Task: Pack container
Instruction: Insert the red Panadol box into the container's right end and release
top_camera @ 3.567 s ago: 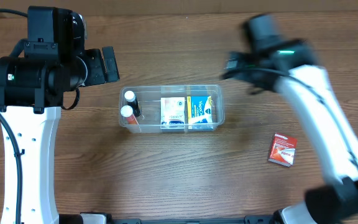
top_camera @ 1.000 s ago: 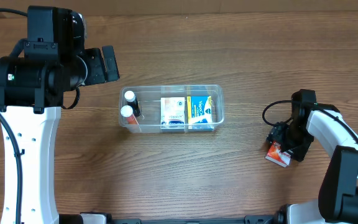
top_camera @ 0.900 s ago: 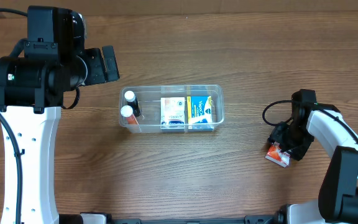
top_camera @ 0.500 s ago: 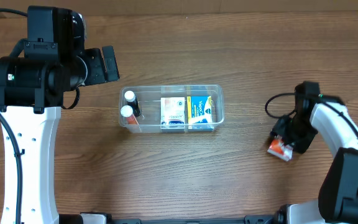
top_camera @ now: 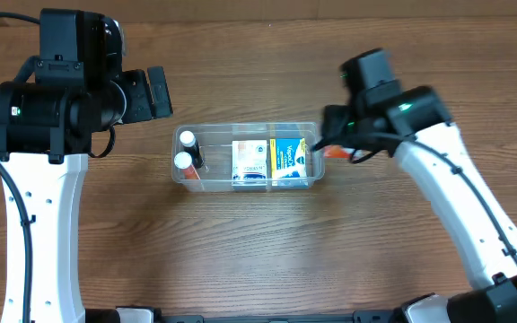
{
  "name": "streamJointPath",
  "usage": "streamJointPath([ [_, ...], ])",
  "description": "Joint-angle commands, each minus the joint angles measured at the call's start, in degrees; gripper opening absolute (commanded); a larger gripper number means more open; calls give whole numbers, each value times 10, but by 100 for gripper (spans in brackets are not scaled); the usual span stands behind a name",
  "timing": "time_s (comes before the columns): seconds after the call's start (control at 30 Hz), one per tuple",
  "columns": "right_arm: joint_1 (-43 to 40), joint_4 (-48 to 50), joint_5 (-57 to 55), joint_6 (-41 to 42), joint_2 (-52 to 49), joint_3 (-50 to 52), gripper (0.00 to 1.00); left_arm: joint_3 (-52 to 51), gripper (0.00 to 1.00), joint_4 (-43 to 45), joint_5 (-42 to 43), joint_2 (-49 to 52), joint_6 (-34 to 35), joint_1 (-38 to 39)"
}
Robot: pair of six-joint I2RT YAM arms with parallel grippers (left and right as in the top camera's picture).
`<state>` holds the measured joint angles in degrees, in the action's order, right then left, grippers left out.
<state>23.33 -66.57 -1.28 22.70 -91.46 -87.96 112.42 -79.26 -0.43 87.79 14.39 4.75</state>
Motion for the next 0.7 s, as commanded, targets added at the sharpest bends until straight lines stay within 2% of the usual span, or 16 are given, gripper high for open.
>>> streamJointPath([
  [0.0,48,21,-1,16,-7,-14,59,-1,100,2,-1,1,-11,-3],
  [0.3,66,64,21,10,-116,-14,59,-1,100,2,-1,1,-11,-3],
  [0.67,66,84,13,9,-168,-13,59,-1,100,1,-1,1,-11,-3],
])
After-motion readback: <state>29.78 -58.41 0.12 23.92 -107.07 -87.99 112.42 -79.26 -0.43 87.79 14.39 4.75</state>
